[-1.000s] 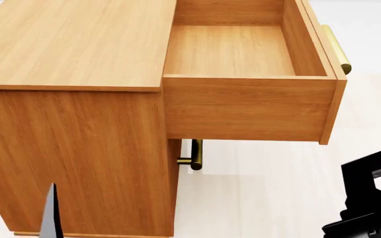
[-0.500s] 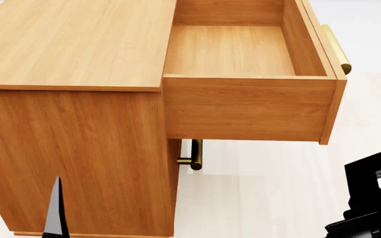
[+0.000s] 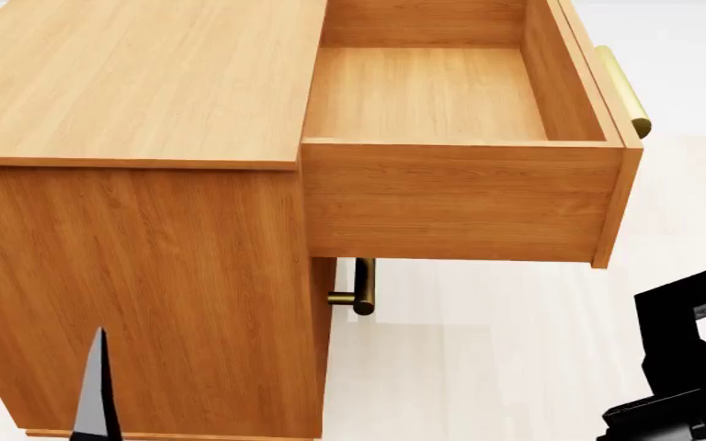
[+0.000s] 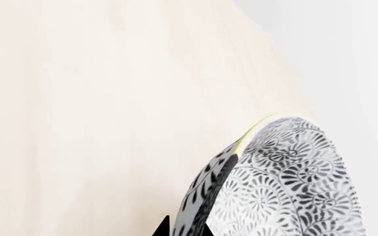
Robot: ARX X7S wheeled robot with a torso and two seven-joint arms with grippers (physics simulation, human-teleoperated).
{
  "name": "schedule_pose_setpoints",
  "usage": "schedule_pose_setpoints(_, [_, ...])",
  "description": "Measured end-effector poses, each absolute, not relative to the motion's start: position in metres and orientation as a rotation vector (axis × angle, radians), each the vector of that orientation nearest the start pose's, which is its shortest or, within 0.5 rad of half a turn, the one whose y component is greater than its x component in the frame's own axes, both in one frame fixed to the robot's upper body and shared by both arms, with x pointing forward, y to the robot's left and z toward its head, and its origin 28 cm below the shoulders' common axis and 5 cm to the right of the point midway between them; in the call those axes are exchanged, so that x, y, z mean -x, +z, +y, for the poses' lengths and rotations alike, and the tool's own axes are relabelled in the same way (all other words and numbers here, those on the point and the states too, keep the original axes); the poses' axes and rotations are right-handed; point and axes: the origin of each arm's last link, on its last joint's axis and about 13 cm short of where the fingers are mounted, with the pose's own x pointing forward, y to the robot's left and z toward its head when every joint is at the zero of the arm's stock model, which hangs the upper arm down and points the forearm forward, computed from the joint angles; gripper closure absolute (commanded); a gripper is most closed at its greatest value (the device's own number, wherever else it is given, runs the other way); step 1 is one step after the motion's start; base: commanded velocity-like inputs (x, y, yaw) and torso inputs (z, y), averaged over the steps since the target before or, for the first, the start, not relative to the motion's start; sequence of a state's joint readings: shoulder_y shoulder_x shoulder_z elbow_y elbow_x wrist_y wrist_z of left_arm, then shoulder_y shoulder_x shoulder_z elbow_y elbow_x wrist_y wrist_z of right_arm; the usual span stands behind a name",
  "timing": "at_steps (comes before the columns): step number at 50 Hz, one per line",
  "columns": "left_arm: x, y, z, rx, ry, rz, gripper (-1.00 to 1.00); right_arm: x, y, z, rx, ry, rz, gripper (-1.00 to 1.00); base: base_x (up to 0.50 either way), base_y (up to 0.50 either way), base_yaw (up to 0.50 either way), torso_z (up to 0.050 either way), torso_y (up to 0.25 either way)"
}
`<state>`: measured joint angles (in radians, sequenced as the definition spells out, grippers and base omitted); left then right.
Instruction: Put the bowl on top of the cabinet.
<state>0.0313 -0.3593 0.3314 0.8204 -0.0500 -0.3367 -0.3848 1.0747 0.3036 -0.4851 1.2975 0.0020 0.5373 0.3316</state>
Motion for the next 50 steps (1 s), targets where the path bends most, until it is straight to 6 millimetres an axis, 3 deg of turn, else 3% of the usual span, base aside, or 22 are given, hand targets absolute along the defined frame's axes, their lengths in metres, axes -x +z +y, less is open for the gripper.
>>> schedule_pose_setpoints(10, [-0.16, 0.139, 0.193, -0.138, -0.06, -0.407, -1.0, -0.357, 0.087, -0.231, 0.652, -0.542, 0.659, 1.0, 0.0, 0.0, 0.0, 0.0, 0.0])
schedule_pose_setpoints(22, [-0.156, 0.138, 0.192, -0.136, -0.066, -0.41, -1.0, -0.355, 0.121, -0.226, 0.699, -0.548, 0.548, 1.0, 0.0, 0.0, 0.0, 0.0, 0.0])
schedule_pose_setpoints(50, [-0.147, 0.139, 0.196, -0.122, -0.065, -0.416, -1.0, -0.328, 0.186, -0.218, 0.804, -0.598, 0.397, 1.0, 0.0, 0.0, 0.0, 0.0, 0.001])
